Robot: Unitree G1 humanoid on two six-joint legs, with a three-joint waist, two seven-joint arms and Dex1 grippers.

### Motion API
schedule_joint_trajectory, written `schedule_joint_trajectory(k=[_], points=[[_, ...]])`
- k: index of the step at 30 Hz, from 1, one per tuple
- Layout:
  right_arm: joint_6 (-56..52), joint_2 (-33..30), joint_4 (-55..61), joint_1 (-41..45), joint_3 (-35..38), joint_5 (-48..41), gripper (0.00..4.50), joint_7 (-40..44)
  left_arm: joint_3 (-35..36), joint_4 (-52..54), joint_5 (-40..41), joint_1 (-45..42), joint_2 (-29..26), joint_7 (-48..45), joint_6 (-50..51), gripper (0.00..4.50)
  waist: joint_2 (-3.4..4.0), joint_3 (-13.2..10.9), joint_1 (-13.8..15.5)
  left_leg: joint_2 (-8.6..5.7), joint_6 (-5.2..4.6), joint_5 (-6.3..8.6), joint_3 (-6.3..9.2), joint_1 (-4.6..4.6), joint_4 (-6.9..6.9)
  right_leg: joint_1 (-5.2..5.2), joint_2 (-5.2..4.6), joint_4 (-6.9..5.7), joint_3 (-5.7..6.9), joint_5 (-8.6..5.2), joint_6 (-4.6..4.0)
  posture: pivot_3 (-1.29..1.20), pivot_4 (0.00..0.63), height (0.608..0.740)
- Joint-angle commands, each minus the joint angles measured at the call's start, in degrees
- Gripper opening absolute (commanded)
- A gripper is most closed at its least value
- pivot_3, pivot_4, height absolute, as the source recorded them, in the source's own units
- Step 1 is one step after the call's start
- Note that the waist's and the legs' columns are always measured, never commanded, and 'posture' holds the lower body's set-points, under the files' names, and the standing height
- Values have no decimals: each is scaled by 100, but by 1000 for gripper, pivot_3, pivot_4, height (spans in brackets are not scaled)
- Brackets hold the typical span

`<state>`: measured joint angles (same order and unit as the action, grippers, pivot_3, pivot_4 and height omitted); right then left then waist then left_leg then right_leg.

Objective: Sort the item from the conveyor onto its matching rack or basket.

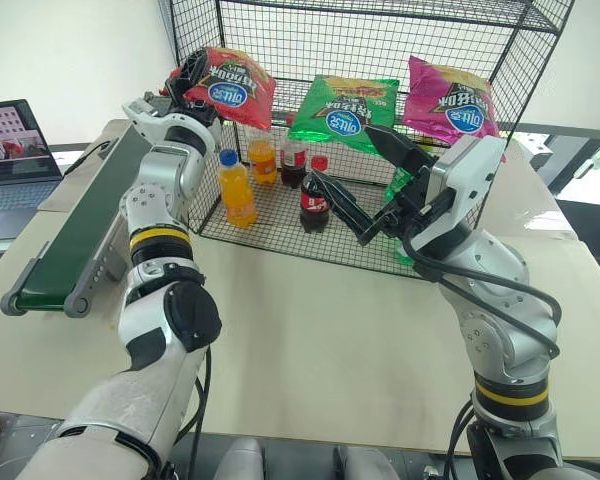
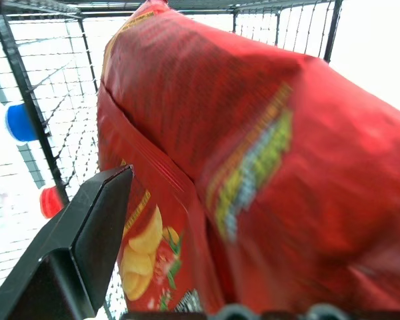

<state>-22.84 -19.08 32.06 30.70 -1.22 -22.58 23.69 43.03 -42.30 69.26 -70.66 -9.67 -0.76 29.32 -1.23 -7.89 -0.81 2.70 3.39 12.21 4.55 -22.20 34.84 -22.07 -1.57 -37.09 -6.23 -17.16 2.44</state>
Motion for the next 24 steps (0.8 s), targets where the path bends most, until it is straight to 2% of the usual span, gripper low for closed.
schedule_joint_trajectory(k=[1,11,16,19,20,21,22,24], points=[[142,19,169,5,55,-8,4500,0,-31,614,142,62,66,215,157,4463,0,0,0,0,0,0,0,0,0,0,0,0,0,0,0,0,150,740],[119,32,216,-51,43,-4,4500,-36,-109,1724,475,655,306,973,495,4463,1,1,0,0,0,0,0,3,1,1,0,-4,-2,1,0,0,150,740],[138,41,198,-74,16,18,4500,-35,-150,1762,439,695,256,993,412,4463,0,1,8,0,2,-2,1,2,3,1,0,-4,-1,1,0,0,150,740],[135,46,197,-63,3,19,4500,-27,-171,1754,431,689,263,983,355,3653,1,1,9,-1,2,-2,1,3,4,3,0,-3,0,1,0,0,150,740],[136,45,187,-54,6,20,4500,-23,-185,1777,443,698,275,982,360,3188,1,1,7,-1,2,-2,1,2,4,3,0,-3,0,1,0,0,150,740],[136,45,188,-53,5,22,4500,-24,-196,1806,457,712,284,988,369,2907,1,1,7,-1,3,-2,1,3,4,3,0,-3,0,1,0,0,150,740],[136,45,186,-52,6,23,4500,-25,-205,1823,462,722,287,997,371,2341,1,1,7,-1,2,-2,1,3,3,3,0,-3,0,1,0,0,150,740],[128,44,192,-56,11,23,4500,-33,-223,1842,468,739,276,1011,382,1686,0,1,6,-1,2,-2,1,3,4,3,0,-3,0,1,0,0,150,740]])
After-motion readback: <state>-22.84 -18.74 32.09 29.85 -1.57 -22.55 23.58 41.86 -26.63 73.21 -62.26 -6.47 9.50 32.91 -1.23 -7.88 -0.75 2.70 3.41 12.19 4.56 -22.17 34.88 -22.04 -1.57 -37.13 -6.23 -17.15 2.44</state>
